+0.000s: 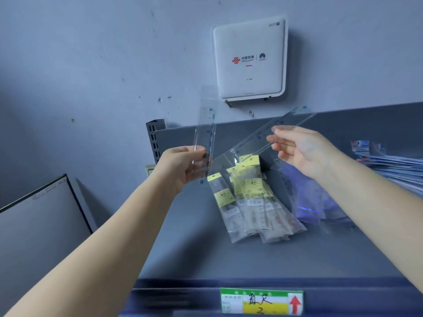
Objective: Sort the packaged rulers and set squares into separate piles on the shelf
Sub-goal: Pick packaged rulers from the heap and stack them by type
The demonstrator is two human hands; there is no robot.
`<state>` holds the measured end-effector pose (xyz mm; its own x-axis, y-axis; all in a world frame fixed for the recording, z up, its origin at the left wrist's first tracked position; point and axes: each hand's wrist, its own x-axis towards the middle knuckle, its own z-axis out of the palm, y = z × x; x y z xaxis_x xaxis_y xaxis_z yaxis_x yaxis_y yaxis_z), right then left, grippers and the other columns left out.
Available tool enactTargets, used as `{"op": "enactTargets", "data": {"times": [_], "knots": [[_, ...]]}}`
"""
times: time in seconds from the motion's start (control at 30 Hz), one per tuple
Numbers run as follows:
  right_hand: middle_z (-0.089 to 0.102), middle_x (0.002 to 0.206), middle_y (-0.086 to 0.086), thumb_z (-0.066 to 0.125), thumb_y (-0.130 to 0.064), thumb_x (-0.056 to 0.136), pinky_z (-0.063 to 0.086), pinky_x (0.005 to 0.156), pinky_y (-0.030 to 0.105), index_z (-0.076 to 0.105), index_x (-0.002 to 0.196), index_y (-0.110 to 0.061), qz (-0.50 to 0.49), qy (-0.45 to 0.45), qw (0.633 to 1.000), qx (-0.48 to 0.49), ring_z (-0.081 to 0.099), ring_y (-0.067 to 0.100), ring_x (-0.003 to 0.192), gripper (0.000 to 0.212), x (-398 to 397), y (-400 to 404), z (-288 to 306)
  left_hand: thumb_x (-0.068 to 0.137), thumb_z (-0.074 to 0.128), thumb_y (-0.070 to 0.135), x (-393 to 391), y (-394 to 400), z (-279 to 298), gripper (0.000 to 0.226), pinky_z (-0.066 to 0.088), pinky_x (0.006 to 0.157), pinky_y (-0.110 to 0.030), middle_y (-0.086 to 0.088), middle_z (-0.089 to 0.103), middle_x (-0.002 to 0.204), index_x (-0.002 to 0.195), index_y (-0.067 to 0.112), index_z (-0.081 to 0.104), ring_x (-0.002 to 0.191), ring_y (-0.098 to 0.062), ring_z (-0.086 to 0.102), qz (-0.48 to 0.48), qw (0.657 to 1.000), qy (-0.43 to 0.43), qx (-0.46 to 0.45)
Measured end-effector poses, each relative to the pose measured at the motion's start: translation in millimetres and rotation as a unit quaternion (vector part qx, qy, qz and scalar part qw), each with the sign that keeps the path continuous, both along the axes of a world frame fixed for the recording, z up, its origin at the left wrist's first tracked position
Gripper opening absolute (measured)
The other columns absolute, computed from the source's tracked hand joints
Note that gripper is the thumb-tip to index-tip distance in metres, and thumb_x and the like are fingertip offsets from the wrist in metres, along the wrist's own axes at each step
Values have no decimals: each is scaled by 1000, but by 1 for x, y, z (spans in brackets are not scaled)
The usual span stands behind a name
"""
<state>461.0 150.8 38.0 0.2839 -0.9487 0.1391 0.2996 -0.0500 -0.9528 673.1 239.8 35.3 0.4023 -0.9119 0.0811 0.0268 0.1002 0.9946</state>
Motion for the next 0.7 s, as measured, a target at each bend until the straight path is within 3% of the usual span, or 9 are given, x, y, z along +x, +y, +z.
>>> {"op": "enactTargets", "data": {"times": [0.2, 0.3, 0.43, 0.57, 0.7], "knots": [[67, 84, 1, 62, -15, 88, 44, 60, 16, 64, 85, -19, -58, -17, 998, -32, 59, 7, 65, 6, -54, -16, -3, 88, 61, 4, -33, -20, 0, 6, 57, 56, -25, -1, 65, 53, 82, 5, 62, 47, -11, 64, -6, 1000, 1, -10], [68, 87, -1, 61, -14, 89, 46, 65, 17, 66, 87, -22, -85, 29, 993, -72, 59, 6, 68, 10, -74, -22, -6, 86, 64, 7, -51, -31, -3, 4, 56, 49, -22, -1, 66, 55, 82, 6, 64, 47, -10, 65, -16, 1000, 2, 5], [68, 87, -10, 64, -11, 87, 48, 61, 12, 70, 90, -18, -133, 115, 968, -177, 61, -4, 61, 10, -93, -31, -13, 84, 67, 12, -72, -43, -7, 8, 52, 46, -20, -1, 67, 57, 83, 5, 63, 49, -8, 65, -39, 999, 0, 11], [70, 91, -5, 67, -5, 83, 44, 69, 1, 72, 98, -14, -115, 262, 902, -323, 59, -15, 67, 18, -110, -36, -21, 84, 68, 17, -93, -53, -11, 15, 47, 41, -17, 1, 60, 54, 77, 8, 58, 38, -4, 54, -27, 999, -16, 17], [70, 103, -7, 67, -6, 83, 33, 70, -6, 74, 101, -18, -15, 465, 775, -427, 52, -24, 75, 23, -122, -35, -32, 85, 68, 27, -115, -61, -15, 26, 44, 39, -16, 6, 50, 44, 68, 14, 53, 34, -4, 40, 3, 996, -88, 24]]}}
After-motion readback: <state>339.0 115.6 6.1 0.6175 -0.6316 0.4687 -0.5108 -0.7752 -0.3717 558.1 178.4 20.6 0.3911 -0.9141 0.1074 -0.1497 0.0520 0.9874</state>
